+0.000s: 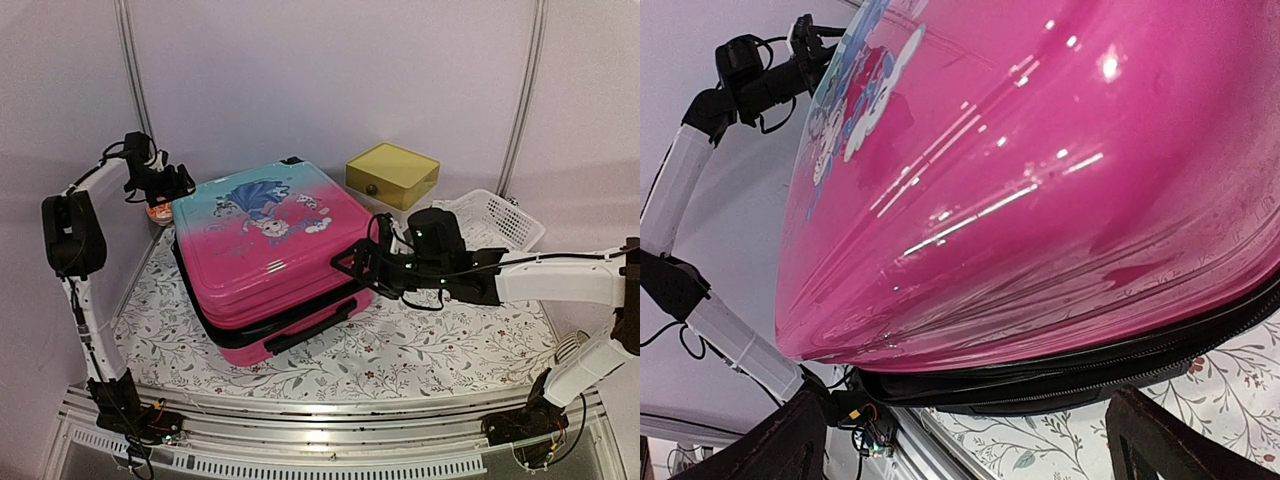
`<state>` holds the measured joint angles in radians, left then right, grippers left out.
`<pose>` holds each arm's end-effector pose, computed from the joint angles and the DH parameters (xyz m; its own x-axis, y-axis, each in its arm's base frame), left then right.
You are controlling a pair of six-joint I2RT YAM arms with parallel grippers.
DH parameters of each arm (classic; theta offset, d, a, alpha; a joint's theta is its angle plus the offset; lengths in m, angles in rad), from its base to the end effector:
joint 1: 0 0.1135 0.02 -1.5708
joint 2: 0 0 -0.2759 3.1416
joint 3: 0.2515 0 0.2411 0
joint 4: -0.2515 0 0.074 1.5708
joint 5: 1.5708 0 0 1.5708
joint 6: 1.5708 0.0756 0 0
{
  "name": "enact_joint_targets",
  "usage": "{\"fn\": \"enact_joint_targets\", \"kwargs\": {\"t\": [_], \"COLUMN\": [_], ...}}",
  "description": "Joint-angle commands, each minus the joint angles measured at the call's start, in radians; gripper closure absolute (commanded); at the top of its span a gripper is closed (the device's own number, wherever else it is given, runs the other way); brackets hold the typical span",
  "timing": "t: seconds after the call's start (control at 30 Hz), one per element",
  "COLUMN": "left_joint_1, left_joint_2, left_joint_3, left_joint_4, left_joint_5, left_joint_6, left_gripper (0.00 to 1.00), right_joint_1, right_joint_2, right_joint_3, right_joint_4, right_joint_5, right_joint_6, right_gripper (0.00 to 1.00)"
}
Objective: Open, take out, and arrange the luggage
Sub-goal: Rotate the luggage at the center of the board.
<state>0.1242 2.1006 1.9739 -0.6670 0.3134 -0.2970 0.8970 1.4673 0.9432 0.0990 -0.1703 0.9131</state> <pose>0.5000 0.0389 0.2776 -0.7048 -0.3685 -0.6062 -0.1146 0.9024 -0.4154 0.2140 0.2885 0.2618 -0.8430 0.1942 -0.5016 -0.3260 0.5572 0.7637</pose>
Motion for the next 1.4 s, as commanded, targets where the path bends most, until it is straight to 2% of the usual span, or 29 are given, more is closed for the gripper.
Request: {"fn": "enact_joint_targets", "kwargs": {"t": [0.0, 0.23, 0.33, 0.47, 0.73, 0.9, 1.17, 1.37], "left_joint_1": [0.008, 0.007, 0.007, 0.008, -0.001, -0.04, -0.101, -0.153], "left_joint_2": [0.046, 0.045, -0.025, -0.189, -0.425, -0.596, -0.937, -1.191], "left_joint_3": [0.024, -0.034, -0.18, -0.398, -0.753, -0.937, -1.134, -1.273], "left_joint_4": [-0.06, -0.056, 0.024, 0.181, 0.342, 0.355, 0.293, 0.23], "left_joint_5": [0.097, 0.183, 0.238, 0.257, 0.273, 0.262, 0.182, 0.179], "left_joint_6": [-0.03, -0.035, -0.057, -0.111, -0.164, -0.158, -0.199, -0.282], "left_gripper": [0.05, 0.17, 0.3, 0.4, 0.43, 0.44, 0.41, 0.4], "right_joint_1": [0.01, 0.009, -0.013, -0.064, -0.136, -0.191, -0.216, -0.228], "right_joint_2": [0.03, 0.074, 0.094, 0.113, 0.089, 0.084, 0.2, 0.305], "right_joint_3": [0.023, 0.041, 0.057, 0.06, 0.054, 0.085, 0.299, 0.453], "right_joint_4": [0.035, 0.139, 0.144, 0.16, 0.125, 0.077, -0.11, -0.167], "right_joint_5": [-0.007, -0.05, -0.053, -0.089, -0.076, -0.073, -0.099, -0.146], "right_joint_6": [0.024, 0.033, 0.04, 0.068, 0.02, -0.054, -0.236, -0.311], "right_gripper": [0.01, 0.0, 0.0, 0.0, 0.0, 0.0, 0.0, 0.0]}}
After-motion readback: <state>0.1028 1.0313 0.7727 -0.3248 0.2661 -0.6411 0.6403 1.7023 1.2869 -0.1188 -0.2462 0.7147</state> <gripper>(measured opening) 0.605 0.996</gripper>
